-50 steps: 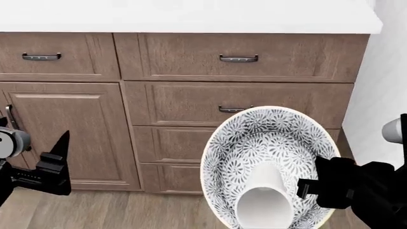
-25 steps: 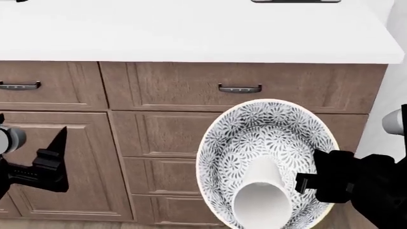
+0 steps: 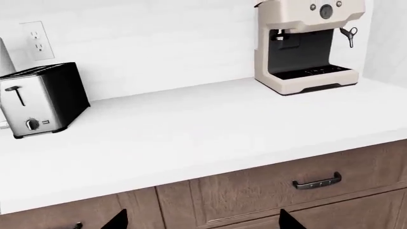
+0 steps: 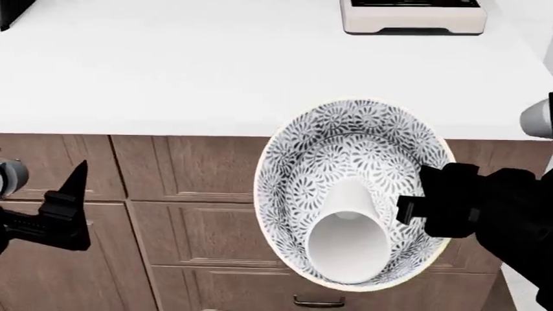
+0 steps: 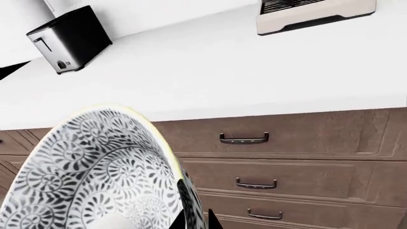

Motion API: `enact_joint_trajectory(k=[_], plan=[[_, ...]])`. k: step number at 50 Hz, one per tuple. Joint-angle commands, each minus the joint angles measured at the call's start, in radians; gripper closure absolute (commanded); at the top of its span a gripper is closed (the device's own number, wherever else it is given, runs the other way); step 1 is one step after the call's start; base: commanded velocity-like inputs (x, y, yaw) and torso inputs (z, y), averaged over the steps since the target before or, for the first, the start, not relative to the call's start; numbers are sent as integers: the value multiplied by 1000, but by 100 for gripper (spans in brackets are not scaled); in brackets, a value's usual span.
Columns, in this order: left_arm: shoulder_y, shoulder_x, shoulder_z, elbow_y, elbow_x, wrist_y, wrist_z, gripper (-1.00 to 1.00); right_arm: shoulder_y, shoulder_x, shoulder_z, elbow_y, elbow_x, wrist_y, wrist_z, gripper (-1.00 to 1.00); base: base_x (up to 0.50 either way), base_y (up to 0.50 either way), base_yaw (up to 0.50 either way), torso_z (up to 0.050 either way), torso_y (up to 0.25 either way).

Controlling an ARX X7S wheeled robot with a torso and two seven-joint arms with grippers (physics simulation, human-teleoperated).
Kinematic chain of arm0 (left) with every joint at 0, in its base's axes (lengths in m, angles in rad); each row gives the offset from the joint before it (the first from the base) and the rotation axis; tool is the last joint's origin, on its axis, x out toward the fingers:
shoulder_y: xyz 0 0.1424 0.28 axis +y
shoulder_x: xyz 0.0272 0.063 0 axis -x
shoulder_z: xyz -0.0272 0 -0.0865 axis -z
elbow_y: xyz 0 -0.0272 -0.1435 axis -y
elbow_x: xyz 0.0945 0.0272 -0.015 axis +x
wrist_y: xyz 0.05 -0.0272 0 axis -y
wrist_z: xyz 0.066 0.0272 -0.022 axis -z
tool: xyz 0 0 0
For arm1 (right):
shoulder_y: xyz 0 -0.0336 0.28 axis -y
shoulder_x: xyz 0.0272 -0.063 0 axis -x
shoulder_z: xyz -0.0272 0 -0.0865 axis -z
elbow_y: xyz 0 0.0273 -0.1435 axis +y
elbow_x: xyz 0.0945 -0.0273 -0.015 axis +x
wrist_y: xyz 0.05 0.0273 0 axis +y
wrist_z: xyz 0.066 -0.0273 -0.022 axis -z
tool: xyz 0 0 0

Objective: Place the cup inside the bowl on the dining table and move the bowl to any counter.

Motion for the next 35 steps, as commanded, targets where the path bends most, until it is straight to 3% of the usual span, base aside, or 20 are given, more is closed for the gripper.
enact_joint_trajectory(k=[1,35], plan=[[-16,-4,-3,5,-11,-9,-4,-100,52,-21,-14,27,0,2,-12,100,500,-4,0,0,10],[-12,-22,-22,4,-26,0,-4,-100,66,-73,-65,70,-60,-21,-59,100,453,-6,0,0,1]])
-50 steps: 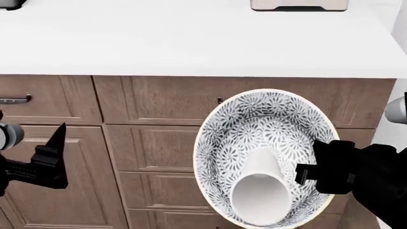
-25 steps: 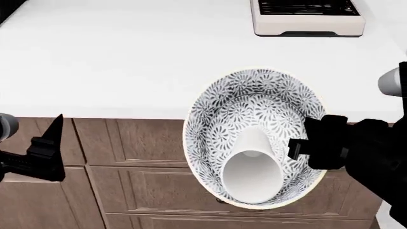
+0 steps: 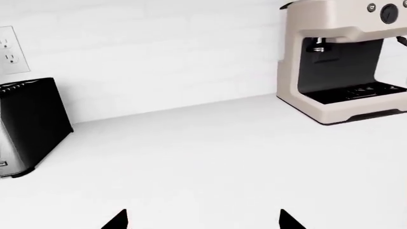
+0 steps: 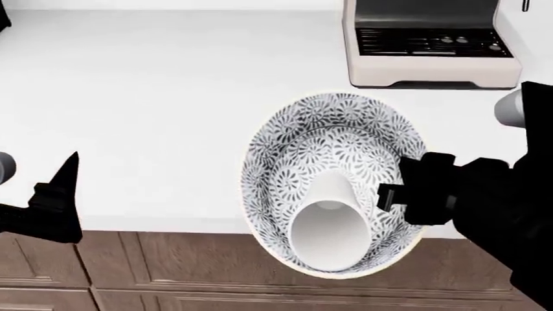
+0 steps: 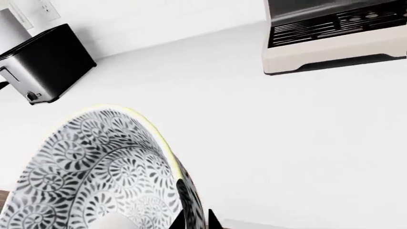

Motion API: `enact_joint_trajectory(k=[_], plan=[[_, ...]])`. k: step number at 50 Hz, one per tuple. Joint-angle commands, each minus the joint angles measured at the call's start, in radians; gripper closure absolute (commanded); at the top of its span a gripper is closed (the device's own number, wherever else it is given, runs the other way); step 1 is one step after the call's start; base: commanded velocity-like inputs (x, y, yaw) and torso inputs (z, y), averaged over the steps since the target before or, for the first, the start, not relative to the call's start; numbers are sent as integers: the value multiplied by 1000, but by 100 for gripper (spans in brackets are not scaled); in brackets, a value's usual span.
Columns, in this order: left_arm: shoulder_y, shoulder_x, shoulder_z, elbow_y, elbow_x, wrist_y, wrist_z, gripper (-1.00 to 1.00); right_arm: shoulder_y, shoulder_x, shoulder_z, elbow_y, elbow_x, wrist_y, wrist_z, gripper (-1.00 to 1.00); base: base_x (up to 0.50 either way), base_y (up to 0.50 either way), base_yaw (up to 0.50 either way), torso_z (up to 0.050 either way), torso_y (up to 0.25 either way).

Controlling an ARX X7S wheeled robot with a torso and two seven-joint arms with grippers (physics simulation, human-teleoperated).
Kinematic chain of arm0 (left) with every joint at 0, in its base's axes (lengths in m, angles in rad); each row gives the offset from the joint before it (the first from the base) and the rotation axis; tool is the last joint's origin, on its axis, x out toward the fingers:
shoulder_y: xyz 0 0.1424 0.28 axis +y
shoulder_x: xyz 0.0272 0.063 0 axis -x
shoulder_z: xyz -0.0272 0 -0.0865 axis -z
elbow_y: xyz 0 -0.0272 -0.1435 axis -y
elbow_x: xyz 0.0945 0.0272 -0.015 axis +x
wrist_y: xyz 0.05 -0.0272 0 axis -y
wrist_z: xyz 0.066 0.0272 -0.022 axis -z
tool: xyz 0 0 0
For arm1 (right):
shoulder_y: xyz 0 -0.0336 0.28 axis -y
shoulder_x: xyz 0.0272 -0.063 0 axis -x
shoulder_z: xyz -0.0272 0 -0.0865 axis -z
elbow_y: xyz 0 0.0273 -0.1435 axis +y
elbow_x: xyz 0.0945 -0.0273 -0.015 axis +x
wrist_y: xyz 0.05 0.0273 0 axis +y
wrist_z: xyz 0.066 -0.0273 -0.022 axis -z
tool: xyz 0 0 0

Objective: Place the cup inside the bowl on the dining table and move the bowl to any counter.

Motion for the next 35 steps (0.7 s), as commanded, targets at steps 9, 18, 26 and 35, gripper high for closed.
enact_joint_trajectory(k=[9,18,26,35], plan=[[1,10,14,-13,13,8,-2,-100,-9,-23,-12,11,-17,-20,-22,100,386,-5,0,0,1],[16,-9,1,-8,4,16,11,-100,-23,-20,-6,0,-6,-26,-18,100,359,-4,0,0,2],[4,-3,6,-14,5,14,10,-100,-23,-18,-10,-1,-2,-23,-13,100,235,-1,0,0,0],[11,-1,8,-15,10,20,6,-100,-30,-23,-17,2,-11,-28,-19,100,193,0,0,0,1]])
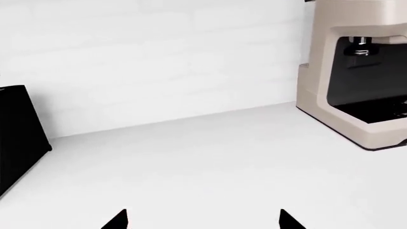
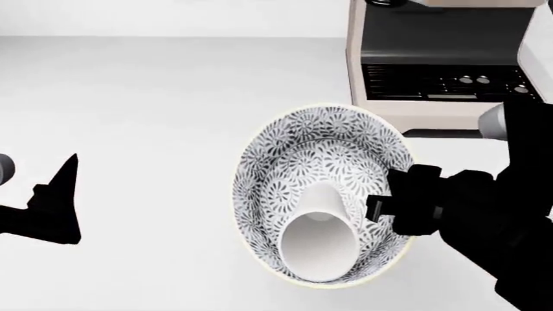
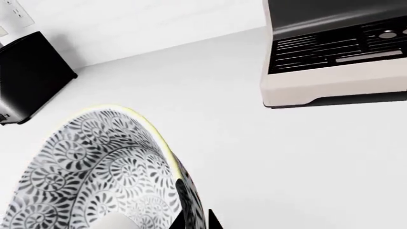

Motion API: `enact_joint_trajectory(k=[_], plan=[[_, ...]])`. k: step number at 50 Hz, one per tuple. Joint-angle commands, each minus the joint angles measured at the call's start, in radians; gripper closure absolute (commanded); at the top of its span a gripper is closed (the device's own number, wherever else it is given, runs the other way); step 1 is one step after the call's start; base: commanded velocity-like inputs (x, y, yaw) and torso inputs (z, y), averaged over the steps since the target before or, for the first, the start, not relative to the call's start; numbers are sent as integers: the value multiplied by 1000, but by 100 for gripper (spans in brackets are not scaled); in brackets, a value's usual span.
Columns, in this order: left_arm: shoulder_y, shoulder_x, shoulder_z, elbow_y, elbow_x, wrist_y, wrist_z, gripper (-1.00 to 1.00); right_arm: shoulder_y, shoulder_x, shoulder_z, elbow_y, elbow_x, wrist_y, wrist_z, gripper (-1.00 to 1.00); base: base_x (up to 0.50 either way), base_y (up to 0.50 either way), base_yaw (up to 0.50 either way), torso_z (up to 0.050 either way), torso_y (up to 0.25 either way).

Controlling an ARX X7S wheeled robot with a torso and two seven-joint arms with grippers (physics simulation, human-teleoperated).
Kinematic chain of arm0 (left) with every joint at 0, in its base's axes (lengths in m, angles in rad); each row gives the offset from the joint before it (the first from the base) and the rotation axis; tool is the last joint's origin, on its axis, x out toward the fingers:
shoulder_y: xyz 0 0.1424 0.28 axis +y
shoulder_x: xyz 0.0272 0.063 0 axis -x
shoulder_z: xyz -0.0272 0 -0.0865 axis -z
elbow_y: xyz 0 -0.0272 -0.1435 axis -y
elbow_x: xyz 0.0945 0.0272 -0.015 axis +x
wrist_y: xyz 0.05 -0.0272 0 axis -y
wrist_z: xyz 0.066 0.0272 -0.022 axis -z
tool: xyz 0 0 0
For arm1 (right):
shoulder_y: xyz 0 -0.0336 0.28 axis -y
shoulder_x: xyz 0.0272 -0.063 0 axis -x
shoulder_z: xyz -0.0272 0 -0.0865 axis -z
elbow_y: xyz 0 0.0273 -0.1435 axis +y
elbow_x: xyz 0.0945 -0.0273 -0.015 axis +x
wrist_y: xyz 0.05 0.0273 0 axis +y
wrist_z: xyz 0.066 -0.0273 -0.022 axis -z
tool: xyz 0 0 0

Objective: Place the cup inside the bowl on the dining table and move the bowl to any counter.

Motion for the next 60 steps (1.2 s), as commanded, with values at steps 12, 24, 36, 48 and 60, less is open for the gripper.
enact_joint_trajectory(k=[12,24,36,48,60], plan=[[6,7,8,-5,7,8,-5,-100,17,-24,-16,16,-11,-10,-19,100,42,0,0,1,1],[20,-12,-8,0,-2,17,1,-100,114,-112,-102,166,-116,-24,-126,100,0,0,0,0,0],[27,-6,-1,-10,8,27,4,-100,219,-221,-208,386,-238,-57,-282,100,0,0,0,0,1],[9,34,36,-34,37,25,-12,-100,306,-334,-308,585,-348,-107,-422,100,0,0,0,0,0],[24,21,20,-24,26,30,-17,-100,318,-388,-357,719,-406,-152,-498,100,0,0,0,0,1]])
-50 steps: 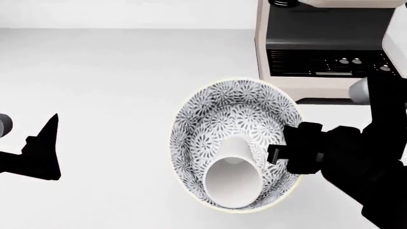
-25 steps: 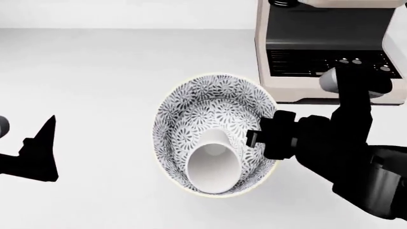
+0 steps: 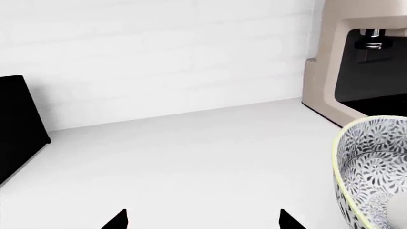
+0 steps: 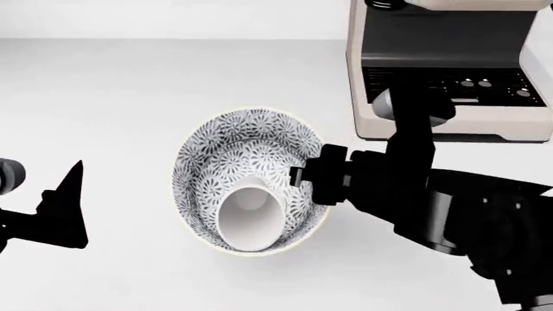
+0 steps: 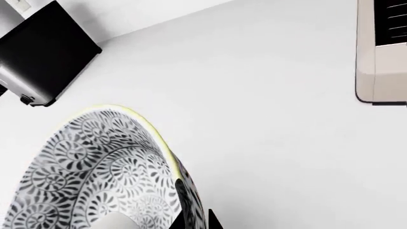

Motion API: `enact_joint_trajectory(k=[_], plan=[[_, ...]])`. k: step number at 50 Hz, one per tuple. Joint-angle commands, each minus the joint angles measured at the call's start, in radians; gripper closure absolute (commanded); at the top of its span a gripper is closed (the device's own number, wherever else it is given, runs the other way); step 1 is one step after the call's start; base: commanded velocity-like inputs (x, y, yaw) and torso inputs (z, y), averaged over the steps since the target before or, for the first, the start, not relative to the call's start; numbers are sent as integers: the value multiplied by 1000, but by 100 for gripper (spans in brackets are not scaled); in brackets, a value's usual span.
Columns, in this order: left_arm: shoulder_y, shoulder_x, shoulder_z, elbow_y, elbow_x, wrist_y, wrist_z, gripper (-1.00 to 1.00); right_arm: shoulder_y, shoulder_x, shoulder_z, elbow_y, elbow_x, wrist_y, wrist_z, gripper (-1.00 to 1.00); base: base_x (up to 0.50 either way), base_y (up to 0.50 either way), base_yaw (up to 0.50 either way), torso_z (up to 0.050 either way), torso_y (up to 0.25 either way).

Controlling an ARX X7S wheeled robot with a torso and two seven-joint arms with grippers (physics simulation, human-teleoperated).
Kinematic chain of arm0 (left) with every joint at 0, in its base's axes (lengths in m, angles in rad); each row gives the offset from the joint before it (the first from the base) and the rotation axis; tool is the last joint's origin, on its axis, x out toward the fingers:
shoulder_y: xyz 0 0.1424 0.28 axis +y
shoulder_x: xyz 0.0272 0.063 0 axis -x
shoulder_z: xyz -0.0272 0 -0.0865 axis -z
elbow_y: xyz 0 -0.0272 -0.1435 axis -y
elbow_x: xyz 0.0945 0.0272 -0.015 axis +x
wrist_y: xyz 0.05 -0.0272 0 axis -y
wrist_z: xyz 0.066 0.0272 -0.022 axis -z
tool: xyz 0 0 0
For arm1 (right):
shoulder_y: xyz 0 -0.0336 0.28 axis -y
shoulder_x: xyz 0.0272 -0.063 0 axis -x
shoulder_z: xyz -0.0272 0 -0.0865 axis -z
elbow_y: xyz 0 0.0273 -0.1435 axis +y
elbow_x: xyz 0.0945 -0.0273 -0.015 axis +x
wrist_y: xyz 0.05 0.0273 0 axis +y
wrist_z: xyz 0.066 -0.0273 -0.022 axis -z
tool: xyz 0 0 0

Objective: Place the cup inside the bowl on the dining table and move the bowl to any counter.

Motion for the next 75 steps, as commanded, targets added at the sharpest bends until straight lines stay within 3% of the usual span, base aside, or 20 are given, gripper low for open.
enact_joint_trajectory(k=[1,34,35,57,65,75], plan=[[6,-3,-5,-1,-1,6,-2,-100,25,-57,-41,118,-47,-37,-81,100,0,0,0,0,0],[48,-42,-33,3,-15,36,26,-100,-18,-42,-36,79,-27,-28,-53,100,0,0,0,0,0],[46,-39,-31,2,-13,35,25,-100,-18,-41,-36,77,-27,-27,-52,-100,0,0,0,0,0],[-7,12,14,-16,5,14,-1,-100,-5,-23,-13,37,-15,-34,-7,-100,0,0,0,0,0],[-25,8,12,-30,4,12,8,-100,-33,43,-19,-148,-53,-68,72,-100,0,0,0,0,0],[-155,46,18,-123,-24,-27,31,-100,-155,162,-36,-479,-192,-231,155,-100,0,0,0,0,0]])
